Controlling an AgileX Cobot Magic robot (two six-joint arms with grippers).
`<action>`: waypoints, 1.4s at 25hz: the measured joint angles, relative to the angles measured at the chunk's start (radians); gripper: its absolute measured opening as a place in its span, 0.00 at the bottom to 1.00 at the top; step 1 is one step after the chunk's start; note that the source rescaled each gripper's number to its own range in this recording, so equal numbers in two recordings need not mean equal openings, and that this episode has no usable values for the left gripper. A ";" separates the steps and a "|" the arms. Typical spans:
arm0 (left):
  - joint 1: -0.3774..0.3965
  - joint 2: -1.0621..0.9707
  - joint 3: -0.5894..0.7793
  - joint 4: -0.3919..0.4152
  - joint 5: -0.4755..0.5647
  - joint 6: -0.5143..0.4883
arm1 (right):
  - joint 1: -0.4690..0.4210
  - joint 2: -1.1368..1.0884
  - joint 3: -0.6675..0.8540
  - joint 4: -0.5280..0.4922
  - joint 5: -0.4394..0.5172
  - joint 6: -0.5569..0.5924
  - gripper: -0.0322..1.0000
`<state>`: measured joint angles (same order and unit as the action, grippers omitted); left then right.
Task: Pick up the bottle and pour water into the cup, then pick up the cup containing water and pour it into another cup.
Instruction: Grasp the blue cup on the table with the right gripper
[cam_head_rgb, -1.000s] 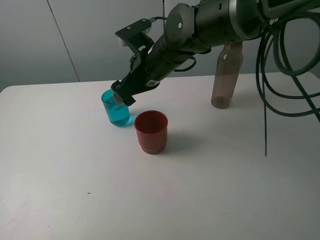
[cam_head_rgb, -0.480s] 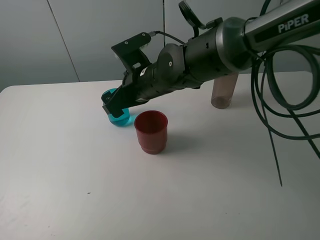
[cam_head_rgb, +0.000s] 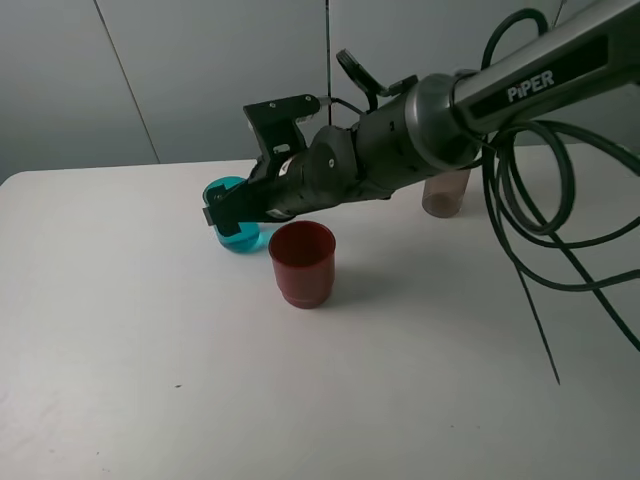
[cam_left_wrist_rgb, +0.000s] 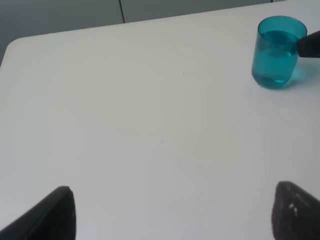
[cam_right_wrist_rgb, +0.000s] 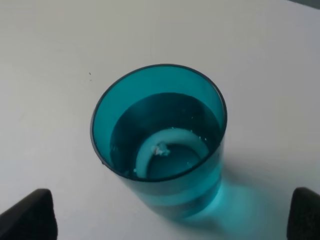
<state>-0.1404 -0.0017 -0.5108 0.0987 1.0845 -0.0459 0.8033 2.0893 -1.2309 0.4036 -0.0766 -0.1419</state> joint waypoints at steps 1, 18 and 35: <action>0.000 0.000 0.000 0.000 0.000 0.000 | 0.000 0.010 0.000 -0.002 -0.002 0.019 1.00; 0.000 0.000 0.000 0.000 0.000 0.000 | 0.002 0.092 0.000 -0.317 -0.118 0.257 1.00; 0.000 0.000 0.000 0.033 0.000 0.000 | 0.004 0.129 -0.029 -0.321 -0.161 0.246 1.00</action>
<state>-0.1404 -0.0017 -0.5108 0.1321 1.0845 -0.0459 0.8072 2.2179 -1.2603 0.0826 -0.2377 0.1040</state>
